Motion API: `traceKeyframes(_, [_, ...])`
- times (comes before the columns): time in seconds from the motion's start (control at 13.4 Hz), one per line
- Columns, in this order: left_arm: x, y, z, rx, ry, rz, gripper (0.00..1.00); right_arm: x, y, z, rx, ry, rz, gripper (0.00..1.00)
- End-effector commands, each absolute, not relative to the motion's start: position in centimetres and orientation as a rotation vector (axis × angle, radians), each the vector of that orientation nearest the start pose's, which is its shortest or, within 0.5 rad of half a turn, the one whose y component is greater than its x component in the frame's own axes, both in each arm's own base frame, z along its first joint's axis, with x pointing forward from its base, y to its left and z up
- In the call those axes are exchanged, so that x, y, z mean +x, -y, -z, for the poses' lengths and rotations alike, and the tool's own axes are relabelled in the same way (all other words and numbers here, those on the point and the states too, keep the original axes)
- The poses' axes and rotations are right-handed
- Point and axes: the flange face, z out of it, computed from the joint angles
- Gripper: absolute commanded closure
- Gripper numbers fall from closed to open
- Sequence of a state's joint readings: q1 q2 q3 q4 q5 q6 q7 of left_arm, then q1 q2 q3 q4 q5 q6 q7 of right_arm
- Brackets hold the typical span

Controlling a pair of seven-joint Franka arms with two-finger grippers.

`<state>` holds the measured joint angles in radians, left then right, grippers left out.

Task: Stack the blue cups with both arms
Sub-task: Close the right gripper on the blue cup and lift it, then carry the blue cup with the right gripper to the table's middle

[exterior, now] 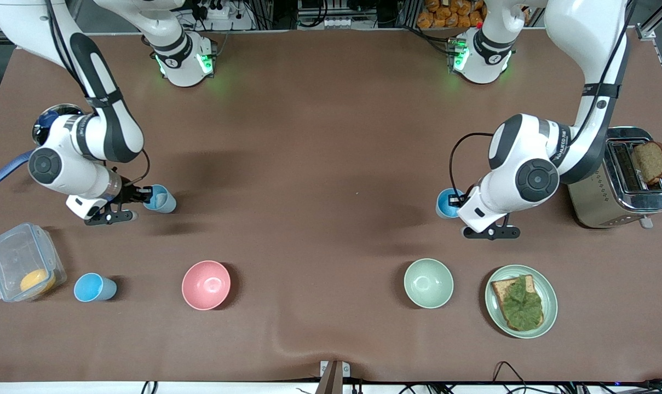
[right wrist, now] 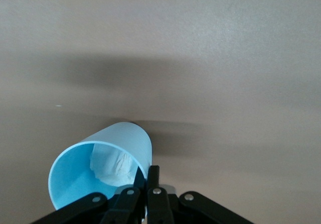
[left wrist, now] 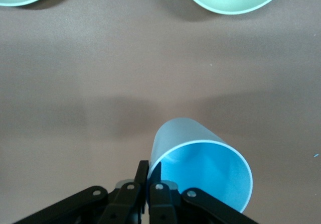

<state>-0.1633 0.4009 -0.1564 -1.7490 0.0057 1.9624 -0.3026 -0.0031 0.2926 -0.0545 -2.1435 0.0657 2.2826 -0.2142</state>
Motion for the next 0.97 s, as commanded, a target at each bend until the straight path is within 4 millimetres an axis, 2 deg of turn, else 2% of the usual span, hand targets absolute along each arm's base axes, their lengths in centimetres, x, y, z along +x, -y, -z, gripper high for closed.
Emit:
traceKeyframes(0.0, [60.7,19.3,-34.1,-3.131,0.007,-0.272,1.00,57.2,-0.1,-29.6,-3.027,0.190,-0.219,1.00])
traceKeyframes(0.15, [60.8,19.4,-34.4,-3.133,0.004,-0.262,1.00,58.0,-3.0,-31.5,-3.016,0.189,-0.244,1.00])
traceKeyframes(0.22, [60.9,19.3,-34.4,-3.134,0.007,-0.260,1.00,58.3,-5.1,-32.3,-3.023,0.143,-0.260,1.00])
traceKeyframes(0.45, [60.9,19.3,-34.4,-3.133,0.006,-0.260,1.00,58.0,-14.1,-34.2,-3.052,0.038,-0.254,1.00])
traceKeyframes(0.67, [61.0,19.2,-34.5,-3.134,0.006,-0.257,1.00,55.5,-23.9,-34.4,-3.028,-0.090,-0.238,1.00])
traceKeyframes(0.9, [61.0,19.2,-34.5,-3.134,0.006,-0.257,1.00,53.0,-32.2,-32.9,-3.010,-0.227,-0.173,1.00])
